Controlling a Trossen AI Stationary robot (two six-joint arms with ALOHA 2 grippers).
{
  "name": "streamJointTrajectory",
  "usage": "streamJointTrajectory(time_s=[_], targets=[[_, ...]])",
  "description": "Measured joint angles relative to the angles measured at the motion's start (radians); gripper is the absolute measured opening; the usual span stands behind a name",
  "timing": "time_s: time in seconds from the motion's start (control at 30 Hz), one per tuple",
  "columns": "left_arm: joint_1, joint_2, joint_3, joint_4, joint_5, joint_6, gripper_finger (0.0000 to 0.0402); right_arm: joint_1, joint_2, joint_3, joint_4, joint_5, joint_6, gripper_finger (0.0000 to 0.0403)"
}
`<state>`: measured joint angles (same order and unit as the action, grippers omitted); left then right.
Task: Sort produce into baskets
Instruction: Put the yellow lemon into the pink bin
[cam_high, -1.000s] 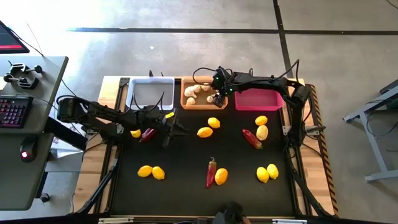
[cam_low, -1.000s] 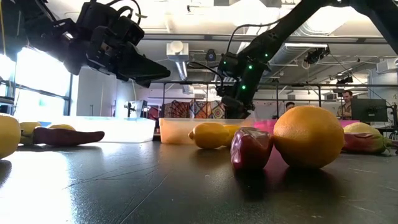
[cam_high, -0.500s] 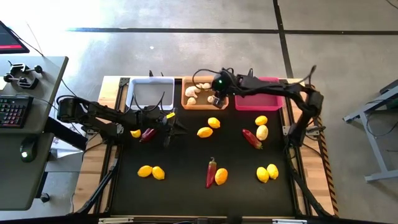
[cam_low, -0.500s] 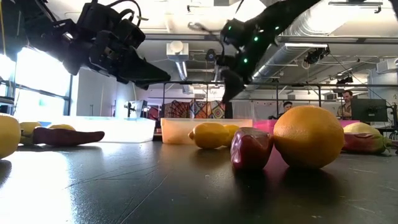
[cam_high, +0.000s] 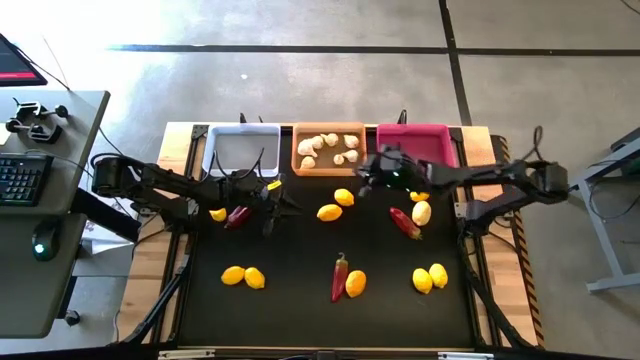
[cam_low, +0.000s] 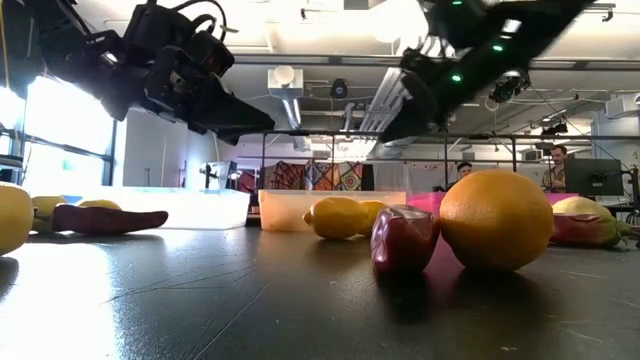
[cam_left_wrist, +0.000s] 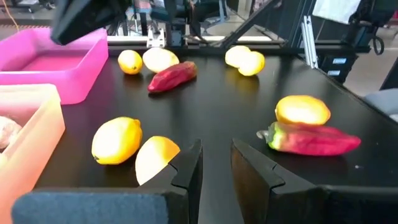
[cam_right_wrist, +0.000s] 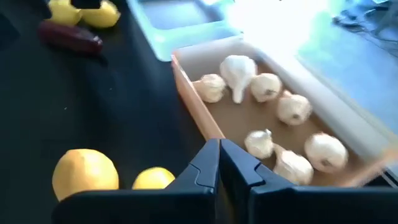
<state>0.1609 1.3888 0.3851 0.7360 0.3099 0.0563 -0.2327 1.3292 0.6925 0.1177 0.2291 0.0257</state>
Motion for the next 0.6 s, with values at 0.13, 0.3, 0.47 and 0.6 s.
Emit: streamJointTrajectory(time_s=[0.13,0.3,0.47,0.6], targets=[[0.003,0.0,0.023,0.0,0.0,0.0,0.0068,0.042,-0.116,-0.138,0.087,0.056,0.058,0.0004],[0.004,0.0,0.076,0.001,0.001,0.044,0.0068,0.082,-0.231,-0.281,0.204,0.07,0.101,0.0001],[0.023,0.0,0.121,-0.006,0.002,0.084,0.0068,0.086,-0.309,-0.34,0.22,0.102,0.02,0.0002],[0.035,0.0,0.145,-0.003,0.0,0.079,0.0068,0.067,-0.339,-0.342,0.256,0.103,-0.025,0.0002]])
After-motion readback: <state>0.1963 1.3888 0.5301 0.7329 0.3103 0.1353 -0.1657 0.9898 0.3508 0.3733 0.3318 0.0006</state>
